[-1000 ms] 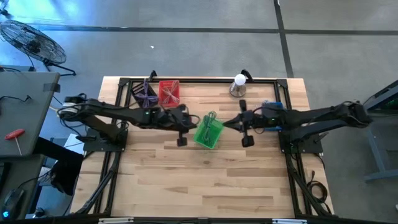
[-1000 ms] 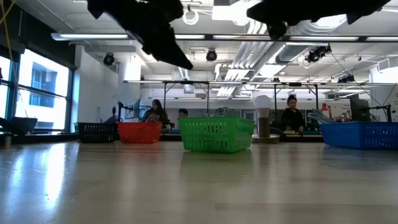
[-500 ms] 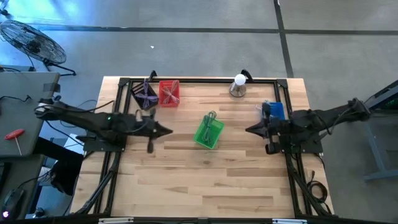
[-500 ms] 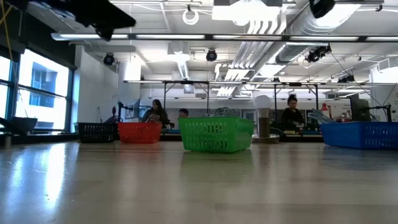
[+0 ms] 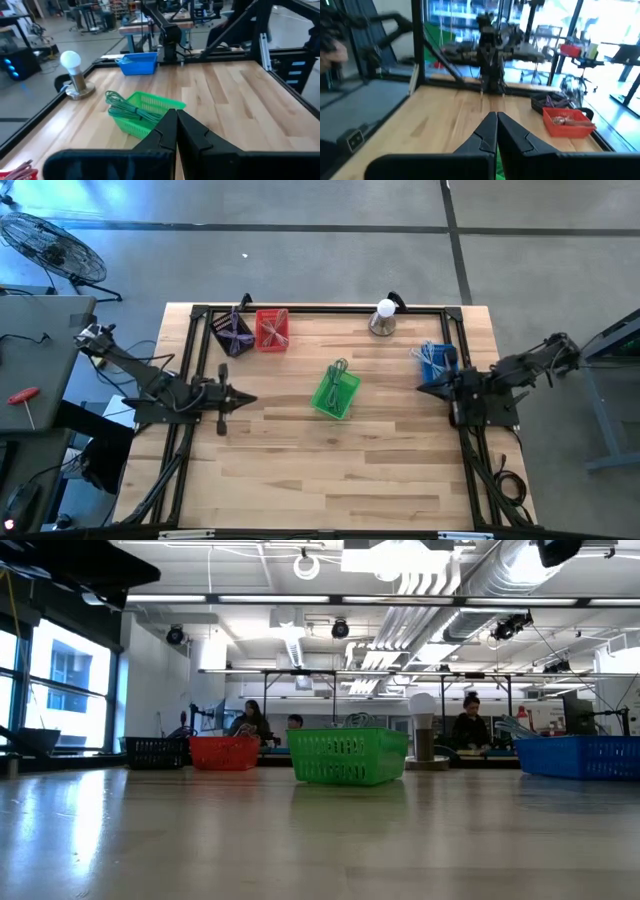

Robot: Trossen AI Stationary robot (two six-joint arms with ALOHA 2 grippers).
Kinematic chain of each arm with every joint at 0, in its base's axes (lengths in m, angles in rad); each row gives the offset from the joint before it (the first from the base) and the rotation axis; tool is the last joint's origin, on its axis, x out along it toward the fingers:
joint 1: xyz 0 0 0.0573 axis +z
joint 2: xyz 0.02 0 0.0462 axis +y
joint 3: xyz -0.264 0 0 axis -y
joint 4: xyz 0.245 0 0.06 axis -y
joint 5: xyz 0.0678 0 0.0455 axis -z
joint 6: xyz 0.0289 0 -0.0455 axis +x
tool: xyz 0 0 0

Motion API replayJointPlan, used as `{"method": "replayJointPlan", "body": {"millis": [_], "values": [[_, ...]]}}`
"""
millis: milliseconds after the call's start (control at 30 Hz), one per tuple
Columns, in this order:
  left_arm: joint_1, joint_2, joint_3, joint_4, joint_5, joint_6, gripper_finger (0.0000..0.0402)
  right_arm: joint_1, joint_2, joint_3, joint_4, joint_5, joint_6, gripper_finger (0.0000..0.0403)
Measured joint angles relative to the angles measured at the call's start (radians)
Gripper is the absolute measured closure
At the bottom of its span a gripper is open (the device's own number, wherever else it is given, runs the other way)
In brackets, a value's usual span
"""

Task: Pick & Place USB Port
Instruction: Return to Home Position

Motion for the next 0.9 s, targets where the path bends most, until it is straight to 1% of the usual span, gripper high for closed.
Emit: {"method": "replayJointPlan", "body": {"millis": [67,200,333,400,467,567,667,800,867,900], "values": [[-0.031,-0.006,-0.006,-0.003,-0.038,0.000,0.0401,0.000,-0.074,-0.043,0.013,0.001,-0.001,0.0403],[-0.076,-0.005,-0.007,-0.014,-0.089,0.000,0.0401,-0.001,-0.228,-0.163,0.082,-0.048,-0.031,0.0403],[-0.092,-0.004,-0.007,-0.029,-0.069,0.001,0.0401,-0.001,-0.369,-0.286,0.186,-0.095,-0.069,0.0403],[-0.091,-0.004,-0.007,-0.029,-0.042,0.000,0.0401,-0.001,-0.375,-0.327,0.224,-0.097,-0.082,0.0403],[-0.091,0.000,-0.007,-0.028,-0.036,0.000,0.0401,-0.002,-0.364,-0.350,0.231,-0.106,-0.087,0.0403],[-0.090,0.012,-0.050,0.041,-0.030,-0.002,0.0401,-0.003,-0.357,-0.388,0.291,-0.122,-0.082,0.0403],[-0.090,0.015,-0.138,0.155,0.006,0.003,0.0401,-0.003,-0.357,-0.417,0.344,-0.168,-0.082,0.0403],[-0.090,0.013,-0.285,0.388,0.030,0.028,0.0401,-0.003,-0.355,-0.435,0.358,-0.151,-0.079,0.0403],[-0.089,0.016,-0.321,0.462,0.064,0.042,0.0401,-0.003,-0.356,-0.440,0.368,-0.153,-0.078,0.0403],[-0.089,0.011,-0.317,0.447,0.071,0.032,0.0401,-0.003,-0.355,-0.440,0.371,-0.155,-0.077,0.0403]]}}
